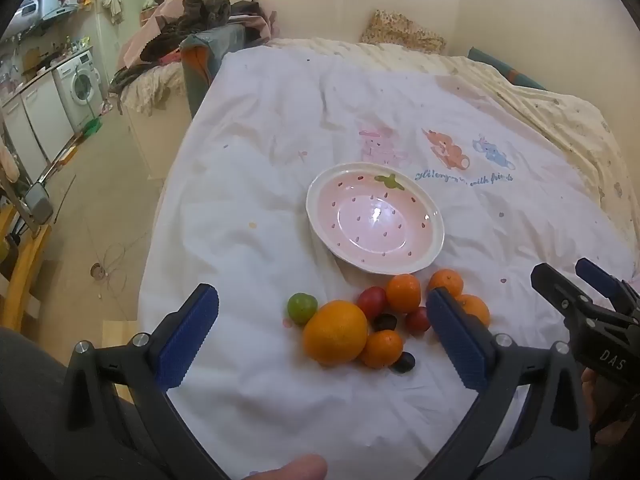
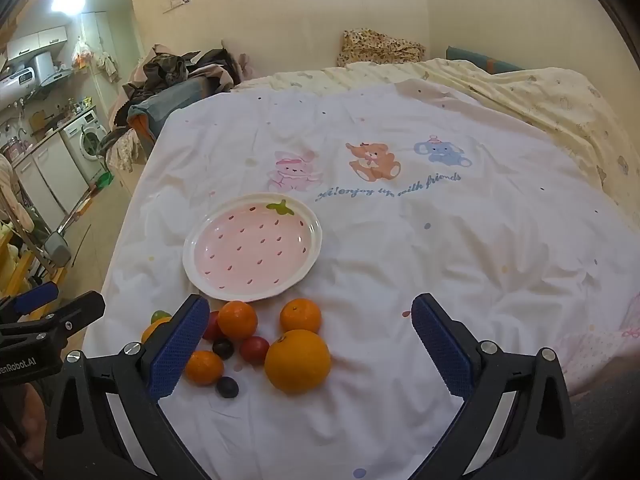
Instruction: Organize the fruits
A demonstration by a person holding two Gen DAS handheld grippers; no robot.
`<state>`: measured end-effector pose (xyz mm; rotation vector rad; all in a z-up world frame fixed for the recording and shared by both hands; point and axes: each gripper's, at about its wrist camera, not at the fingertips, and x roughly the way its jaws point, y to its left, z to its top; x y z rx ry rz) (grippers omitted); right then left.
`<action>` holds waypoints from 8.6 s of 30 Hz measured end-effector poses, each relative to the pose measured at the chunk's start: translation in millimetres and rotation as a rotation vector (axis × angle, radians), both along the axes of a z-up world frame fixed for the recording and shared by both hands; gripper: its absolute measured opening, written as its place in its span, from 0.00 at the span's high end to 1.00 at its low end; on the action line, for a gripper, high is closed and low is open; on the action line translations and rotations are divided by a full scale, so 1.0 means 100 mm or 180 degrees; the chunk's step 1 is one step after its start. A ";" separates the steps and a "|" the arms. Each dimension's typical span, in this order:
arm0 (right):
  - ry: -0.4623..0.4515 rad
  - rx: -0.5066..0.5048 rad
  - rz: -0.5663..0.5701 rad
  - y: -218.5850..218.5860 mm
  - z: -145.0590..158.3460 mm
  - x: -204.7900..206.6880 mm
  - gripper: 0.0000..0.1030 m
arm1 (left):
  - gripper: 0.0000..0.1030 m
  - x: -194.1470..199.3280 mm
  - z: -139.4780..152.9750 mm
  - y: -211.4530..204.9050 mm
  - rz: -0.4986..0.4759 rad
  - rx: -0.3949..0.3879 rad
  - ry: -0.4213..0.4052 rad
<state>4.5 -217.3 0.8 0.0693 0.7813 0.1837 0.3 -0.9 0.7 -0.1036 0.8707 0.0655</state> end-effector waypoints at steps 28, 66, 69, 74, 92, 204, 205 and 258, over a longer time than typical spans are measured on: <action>-0.0001 0.0016 -0.0019 -0.01 0.01 0.00 0.00 | 0.00 -0.02 0.01 0.02 -0.0022 -0.0014 -0.0044; -0.0016 0.0020 -0.0027 -0.04 0.05 0.01 0.00 | 0.00 -0.01 0.03 0.02 -0.0010 -0.0010 -0.0062; -0.0019 0.0023 -0.0029 -0.04 0.05 0.01 0.00 | 0.01 -0.01 0.03 0.03 -0.0011 -0.0011 -0.0064; -0.0015 0.0021 -0.0027 -0.04 0.05 0.01 0.00 | 0.00 -0.01 0.03 0.03 -0.0010 -0.0011 -0.0063; -0.0023 0.0022 -0.0033 -0.04 0.05 0.01 0.00 | 0.00 -0.01 0.02 0.04 -0.0009 -0.0016 -0.0058; 0.0914 0.1223 0.0173 -0.63 -0.09 0.70 0.42 | 0.47 0.63 0.23 -0.03 0.0013 -0.0067 0.0782; 0.0886 0.1252 0.0164 -0.64 -0.07 0.72 0.42 | 0.47 0.66 0.26 -0.02 0.0005 -0.0032 0.0740; 0.1224 0.1087 0.0385 -0.17 -0.74 2.34 0.42 | 0.47 2.04 -0.71 -0.31 -0.0595 0.0433 0.0782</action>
